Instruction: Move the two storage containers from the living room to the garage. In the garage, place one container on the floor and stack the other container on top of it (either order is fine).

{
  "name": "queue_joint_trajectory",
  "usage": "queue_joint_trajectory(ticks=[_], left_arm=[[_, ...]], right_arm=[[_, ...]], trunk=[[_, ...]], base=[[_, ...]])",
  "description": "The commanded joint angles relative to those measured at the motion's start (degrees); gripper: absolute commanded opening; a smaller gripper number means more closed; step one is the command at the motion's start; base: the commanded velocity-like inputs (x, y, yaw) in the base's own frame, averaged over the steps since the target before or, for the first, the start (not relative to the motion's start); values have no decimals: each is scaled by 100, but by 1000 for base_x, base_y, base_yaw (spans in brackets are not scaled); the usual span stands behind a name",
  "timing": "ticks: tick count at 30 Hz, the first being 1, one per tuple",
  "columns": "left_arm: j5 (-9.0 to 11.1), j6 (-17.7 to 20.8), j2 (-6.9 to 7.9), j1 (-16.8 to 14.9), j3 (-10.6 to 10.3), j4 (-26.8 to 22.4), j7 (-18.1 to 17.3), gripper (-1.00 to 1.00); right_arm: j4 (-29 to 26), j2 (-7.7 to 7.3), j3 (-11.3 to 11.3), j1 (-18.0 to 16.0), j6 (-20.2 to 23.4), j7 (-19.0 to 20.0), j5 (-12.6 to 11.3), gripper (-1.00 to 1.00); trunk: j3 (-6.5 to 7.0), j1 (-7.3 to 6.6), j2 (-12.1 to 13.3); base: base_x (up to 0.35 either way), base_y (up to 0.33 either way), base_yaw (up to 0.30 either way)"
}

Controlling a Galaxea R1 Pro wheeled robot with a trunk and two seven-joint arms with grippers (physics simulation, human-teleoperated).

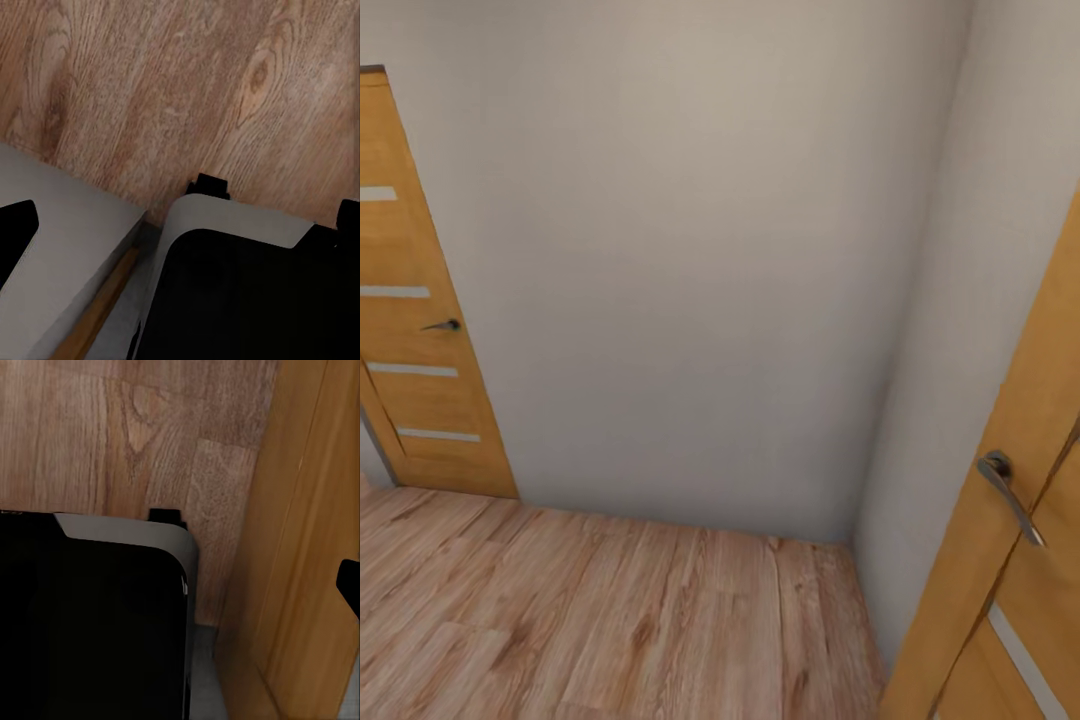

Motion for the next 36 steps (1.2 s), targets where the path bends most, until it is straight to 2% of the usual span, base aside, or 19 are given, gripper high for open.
queue_joint_trajectory(ticks=[1,20,36], left_arm=[[26,-24,-1,-4,20,5,4,100],[26,-24,-1,-4,20,5,4,100],[26,-38,-1,-4,20,5,4,100]], right_arm=[[17,-1,45,-8,-30,30,-66,100],[17,10,45,-8,-13,29,-92,100],[17,8,33,-8,-36,27,-65,100]], trunk=[[-7,4,-4],[-7,4,-4],[-7,4,-4]], base=[[322,0,0],[322,0,6],[322,0,253]])
